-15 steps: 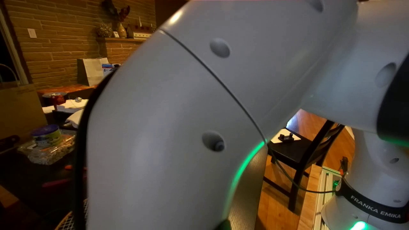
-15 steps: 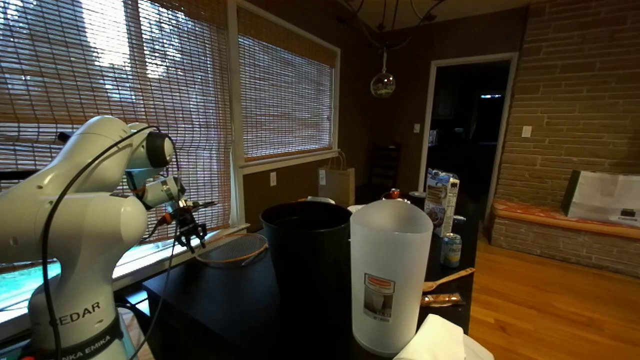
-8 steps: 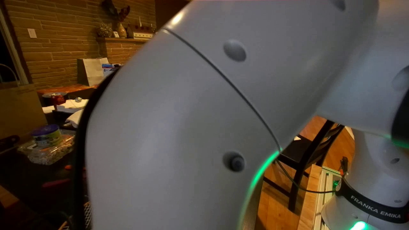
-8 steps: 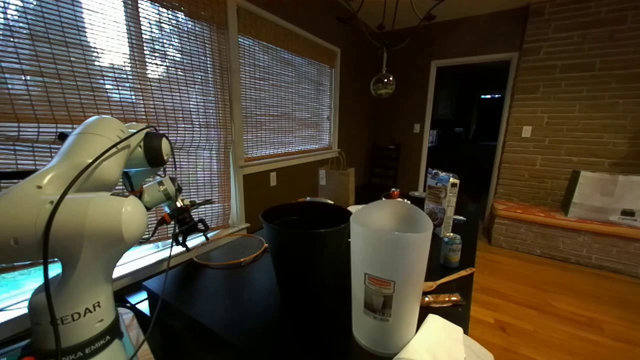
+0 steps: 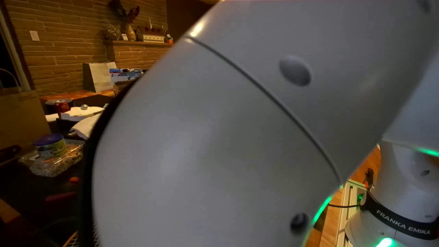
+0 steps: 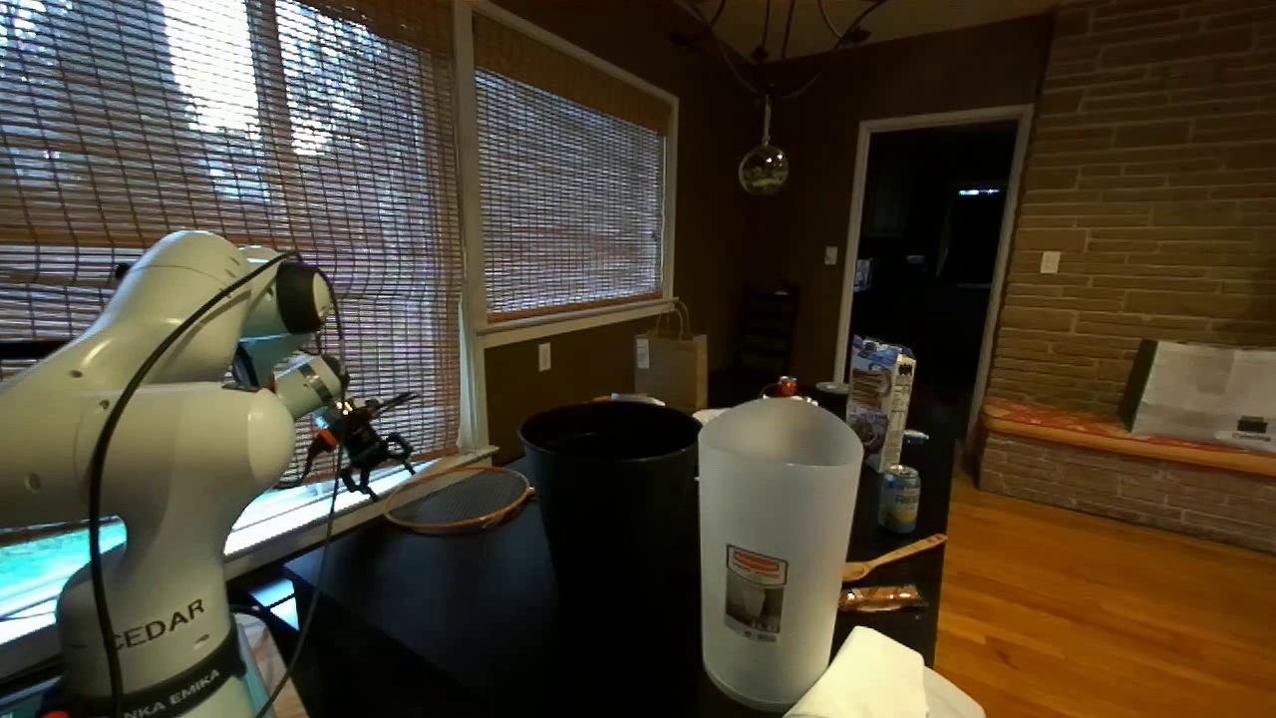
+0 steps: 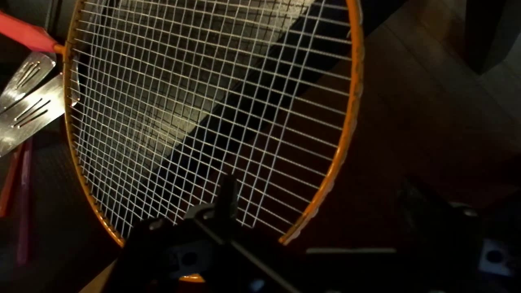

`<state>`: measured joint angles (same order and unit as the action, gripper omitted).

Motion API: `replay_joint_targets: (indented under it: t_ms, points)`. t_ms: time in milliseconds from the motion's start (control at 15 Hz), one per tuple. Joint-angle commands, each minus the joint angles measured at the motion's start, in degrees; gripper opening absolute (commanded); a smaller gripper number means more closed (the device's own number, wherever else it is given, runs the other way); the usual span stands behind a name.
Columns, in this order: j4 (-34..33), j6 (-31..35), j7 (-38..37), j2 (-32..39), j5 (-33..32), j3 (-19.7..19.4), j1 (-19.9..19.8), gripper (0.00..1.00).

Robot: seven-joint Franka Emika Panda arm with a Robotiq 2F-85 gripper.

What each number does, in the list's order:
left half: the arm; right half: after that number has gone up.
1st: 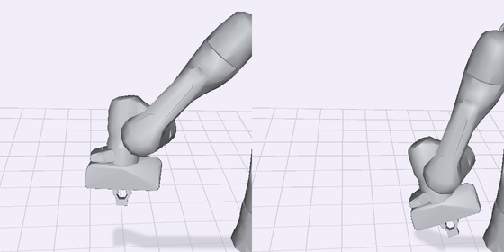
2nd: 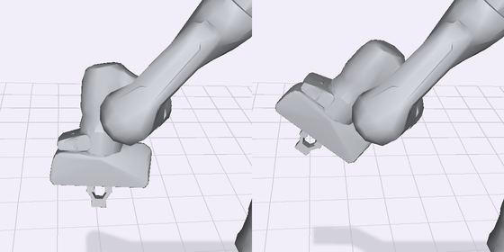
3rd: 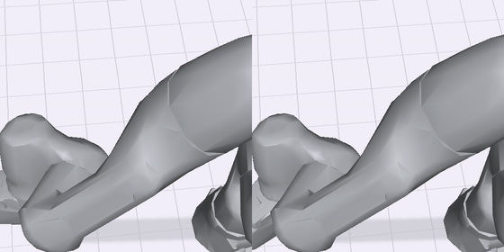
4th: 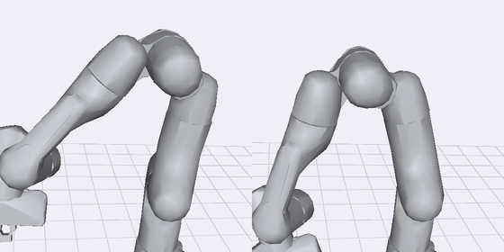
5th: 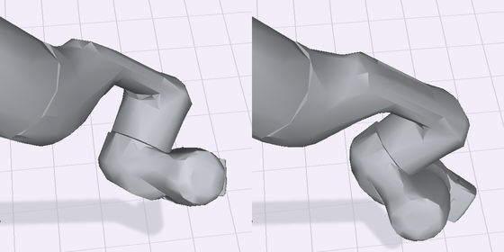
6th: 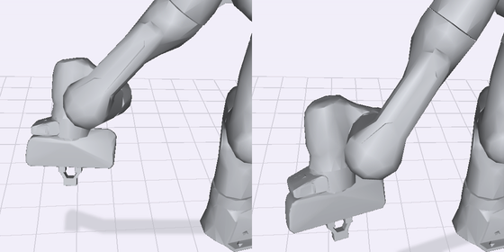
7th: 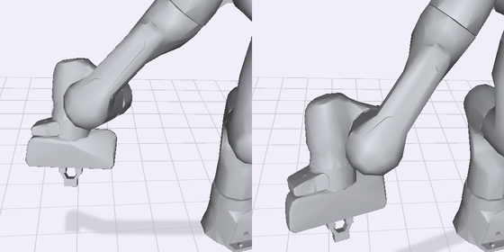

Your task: Put the racket in the black bin.

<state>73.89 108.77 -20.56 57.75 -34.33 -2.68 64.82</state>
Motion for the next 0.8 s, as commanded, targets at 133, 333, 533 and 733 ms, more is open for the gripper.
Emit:
replay_joint_targets:
  t_ms: [133, 333, 533, 733]
  points:
    - [3.48, 1.21, 0.23, -0.61, -6.03, -0.66, 0.82, 1.0]
    - [4.14, 0.89, -0.58, -0.56, -7.91, -0.36, 0.73, 1.0]
    - [4.43, 0.38, -0.61, -0.68, -8.92, -0.08, 0.55, 0.74]
    - [4.61, -0.2, -0.58, -0.79, -9.87, -0.06, 0.49, 0.52]
